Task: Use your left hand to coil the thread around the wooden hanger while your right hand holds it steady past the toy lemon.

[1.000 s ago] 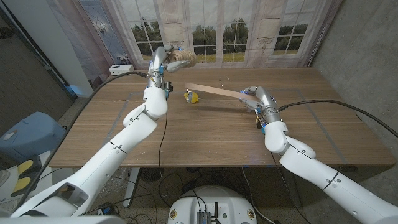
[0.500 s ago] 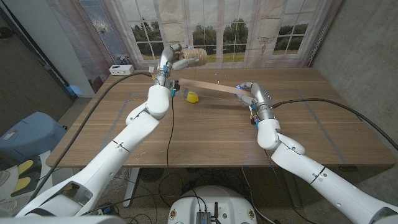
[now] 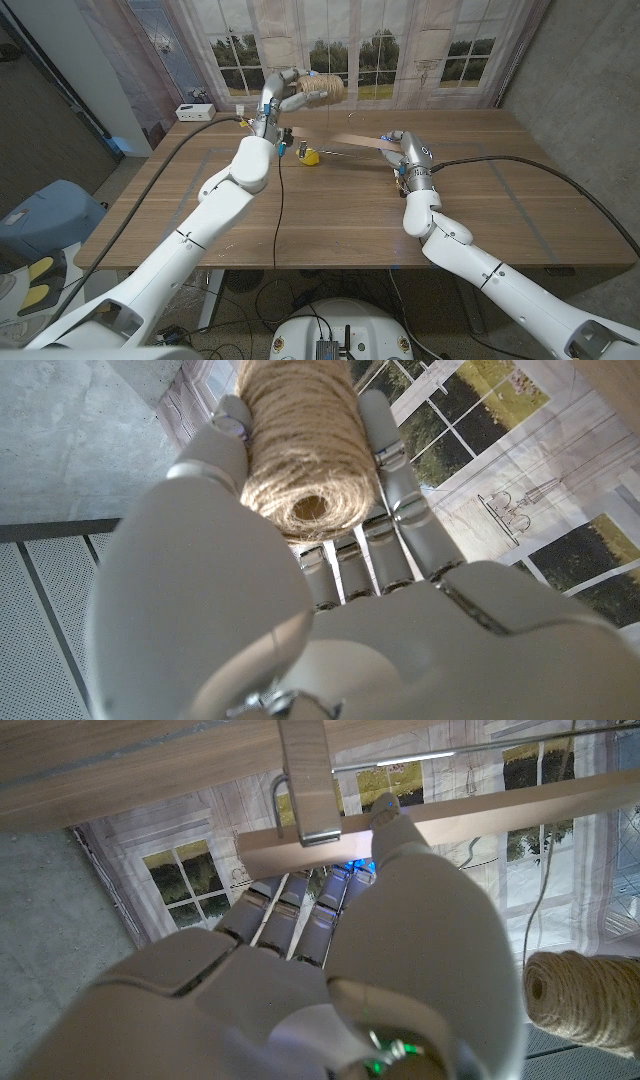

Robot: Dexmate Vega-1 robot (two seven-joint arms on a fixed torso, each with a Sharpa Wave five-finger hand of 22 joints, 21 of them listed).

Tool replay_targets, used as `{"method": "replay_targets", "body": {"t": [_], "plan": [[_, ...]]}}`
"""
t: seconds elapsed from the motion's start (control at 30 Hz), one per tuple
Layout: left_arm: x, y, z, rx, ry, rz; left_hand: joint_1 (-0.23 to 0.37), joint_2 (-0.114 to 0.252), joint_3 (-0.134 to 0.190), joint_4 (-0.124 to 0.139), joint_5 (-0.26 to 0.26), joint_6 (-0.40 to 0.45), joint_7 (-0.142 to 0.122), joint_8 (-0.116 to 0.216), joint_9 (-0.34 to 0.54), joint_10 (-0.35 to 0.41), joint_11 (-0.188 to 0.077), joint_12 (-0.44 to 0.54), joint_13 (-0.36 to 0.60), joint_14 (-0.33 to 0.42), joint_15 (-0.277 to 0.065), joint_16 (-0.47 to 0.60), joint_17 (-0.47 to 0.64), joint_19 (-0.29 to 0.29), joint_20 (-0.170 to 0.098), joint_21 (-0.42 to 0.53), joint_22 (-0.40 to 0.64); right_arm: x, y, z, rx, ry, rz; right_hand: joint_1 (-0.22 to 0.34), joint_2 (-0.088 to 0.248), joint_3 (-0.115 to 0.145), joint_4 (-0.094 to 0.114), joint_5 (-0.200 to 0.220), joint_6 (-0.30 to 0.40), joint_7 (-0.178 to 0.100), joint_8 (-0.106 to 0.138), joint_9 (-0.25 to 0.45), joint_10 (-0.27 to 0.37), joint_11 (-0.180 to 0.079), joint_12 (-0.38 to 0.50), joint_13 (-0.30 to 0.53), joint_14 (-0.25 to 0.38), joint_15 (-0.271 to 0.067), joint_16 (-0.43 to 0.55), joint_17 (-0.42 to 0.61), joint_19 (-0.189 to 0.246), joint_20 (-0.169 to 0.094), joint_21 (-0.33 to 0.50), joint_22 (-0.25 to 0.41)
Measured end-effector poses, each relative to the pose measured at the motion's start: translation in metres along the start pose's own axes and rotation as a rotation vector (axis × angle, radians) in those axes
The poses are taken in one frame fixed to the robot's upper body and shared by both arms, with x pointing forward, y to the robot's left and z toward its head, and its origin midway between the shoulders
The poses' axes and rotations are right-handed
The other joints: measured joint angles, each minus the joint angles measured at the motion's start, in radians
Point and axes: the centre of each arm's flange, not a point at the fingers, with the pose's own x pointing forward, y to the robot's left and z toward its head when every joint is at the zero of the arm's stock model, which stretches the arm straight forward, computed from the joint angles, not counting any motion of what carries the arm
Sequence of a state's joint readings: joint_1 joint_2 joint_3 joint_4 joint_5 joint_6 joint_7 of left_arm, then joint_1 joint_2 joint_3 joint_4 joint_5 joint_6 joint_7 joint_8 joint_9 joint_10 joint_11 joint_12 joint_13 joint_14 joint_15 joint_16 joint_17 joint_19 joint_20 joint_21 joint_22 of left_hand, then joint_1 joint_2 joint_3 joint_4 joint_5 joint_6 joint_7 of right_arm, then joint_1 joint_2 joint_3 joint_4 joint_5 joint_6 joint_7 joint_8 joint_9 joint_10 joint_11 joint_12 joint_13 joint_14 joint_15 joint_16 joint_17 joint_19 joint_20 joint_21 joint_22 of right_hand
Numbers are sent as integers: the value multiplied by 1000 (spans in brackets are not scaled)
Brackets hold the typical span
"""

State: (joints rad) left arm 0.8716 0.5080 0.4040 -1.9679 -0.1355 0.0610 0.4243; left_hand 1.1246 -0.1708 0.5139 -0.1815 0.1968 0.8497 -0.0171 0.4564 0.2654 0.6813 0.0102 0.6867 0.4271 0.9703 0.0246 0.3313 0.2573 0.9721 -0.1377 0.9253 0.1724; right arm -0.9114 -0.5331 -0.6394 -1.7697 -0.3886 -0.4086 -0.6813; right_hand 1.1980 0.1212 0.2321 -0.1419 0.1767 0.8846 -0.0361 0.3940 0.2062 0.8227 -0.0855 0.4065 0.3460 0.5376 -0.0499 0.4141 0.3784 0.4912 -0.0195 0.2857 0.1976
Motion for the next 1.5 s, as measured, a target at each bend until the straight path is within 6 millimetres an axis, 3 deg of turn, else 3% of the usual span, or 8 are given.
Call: {"method": "replay_targets", "body": {"t": [0.57,0.77,1.33,1.5], "plan": [[-27,8,-1,-57,122,-60,-1,1,-1,1,7,-1,13,0,1,6,6,1,0,25,7,-14,-11,5,5,15,0,3,8,-4,-50,42,-207,3,-3,-5,1,1,0,0,0,0,11,-2,-3,-6,-4,-4,-8,0,0,0,0,0],[-36,11,-3,-54,167,-81,-1,1,4,-4,7,-1,13,0,1,6,6,1,0,25,7,-15,-14,5,5,22,0,2,7,-4,-57,42,-291,7,-7,-10,1,5,0,0,15,0,15,-4,1,-8,-4,-4,-12,0,0,0,0,0],[-54,7,-25,-97,366,-168,-2,2,9,-9,11,5,20,-6,1,10,10,1,0,31,10,-19,-19,9,5,22,0,2,5,-9,-37,63,-435,8,-8,-13,-2,5,0,0,16,0,21,2,0,-13,-4,-4,-12,-3,0,0,8,0],[-59,8,-34,-118,424,-195,-2,2,9,-9,17,5,20,-9,1,10,10,1,0,31,10,-26,-18,9,5,30,0,0,2,-1,48,9,-472,8,-8,-13,-2,5,0,0,15,0,21,2,0,-14,-4,-4,-14,-3,4,-4,10,0]]}}
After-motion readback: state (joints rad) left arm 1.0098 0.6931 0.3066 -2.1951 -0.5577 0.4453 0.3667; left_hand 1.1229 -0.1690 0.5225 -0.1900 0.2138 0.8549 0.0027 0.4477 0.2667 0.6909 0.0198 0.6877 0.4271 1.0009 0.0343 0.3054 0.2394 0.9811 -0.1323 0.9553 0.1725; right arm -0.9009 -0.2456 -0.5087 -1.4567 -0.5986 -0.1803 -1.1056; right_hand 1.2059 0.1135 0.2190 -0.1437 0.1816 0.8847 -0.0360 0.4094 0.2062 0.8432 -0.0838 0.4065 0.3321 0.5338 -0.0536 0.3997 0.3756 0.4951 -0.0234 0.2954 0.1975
